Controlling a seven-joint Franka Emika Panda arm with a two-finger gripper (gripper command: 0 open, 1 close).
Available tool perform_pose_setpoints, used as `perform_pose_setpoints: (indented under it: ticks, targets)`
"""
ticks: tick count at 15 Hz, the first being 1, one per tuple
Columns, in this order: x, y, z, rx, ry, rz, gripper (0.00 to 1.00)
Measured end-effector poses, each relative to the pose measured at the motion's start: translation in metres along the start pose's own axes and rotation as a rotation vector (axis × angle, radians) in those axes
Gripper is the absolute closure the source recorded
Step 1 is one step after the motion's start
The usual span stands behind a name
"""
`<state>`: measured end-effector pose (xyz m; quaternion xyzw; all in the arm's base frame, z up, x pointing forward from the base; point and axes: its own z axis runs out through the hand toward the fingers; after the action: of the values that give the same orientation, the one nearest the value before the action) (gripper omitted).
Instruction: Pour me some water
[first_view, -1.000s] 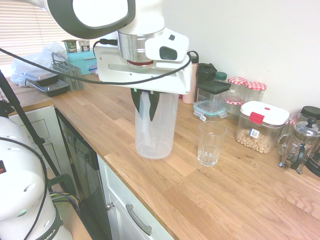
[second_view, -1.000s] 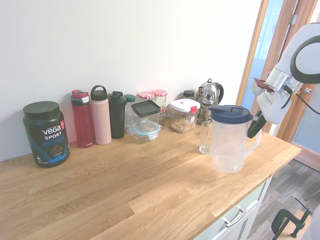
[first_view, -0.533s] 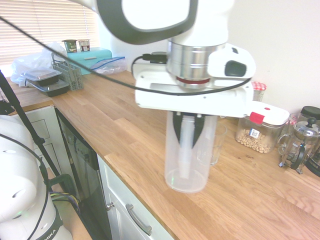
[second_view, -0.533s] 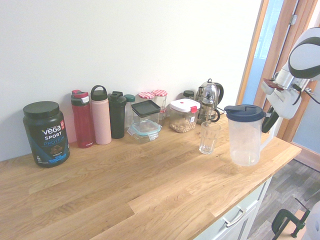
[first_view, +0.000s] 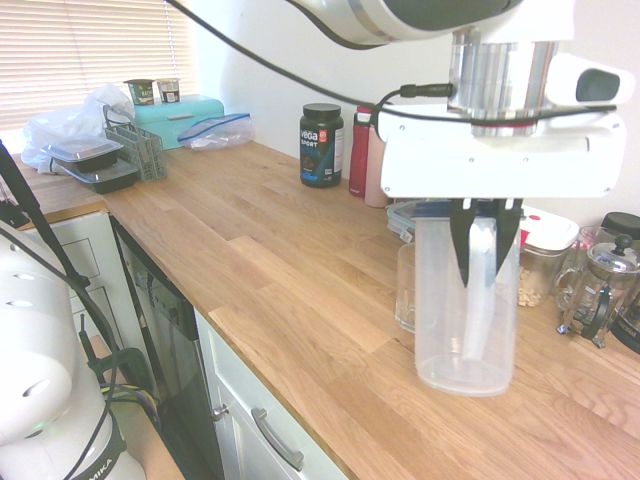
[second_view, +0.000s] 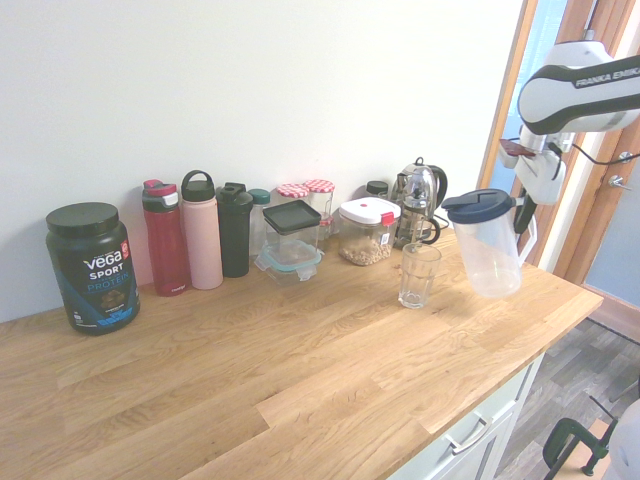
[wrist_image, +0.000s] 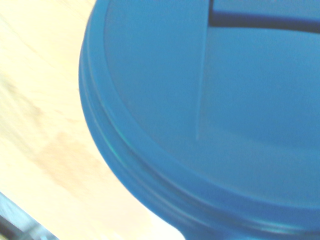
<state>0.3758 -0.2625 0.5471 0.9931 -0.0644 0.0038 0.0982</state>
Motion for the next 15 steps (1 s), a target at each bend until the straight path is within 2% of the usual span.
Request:
perform_pose_setpoints:
  ticks: [4, 7, 15]
  targets:
    - [0.032, -0.051, -0.002, -0.198, -0.082, -0.059, 1.00]
    - [0.035, -0.060, -0.014, -0.295, -0.107, -0.090, 1.00]
    - [0.035, -0.068, -0.015, -0.400, -0.157, -0.118, 1.00]
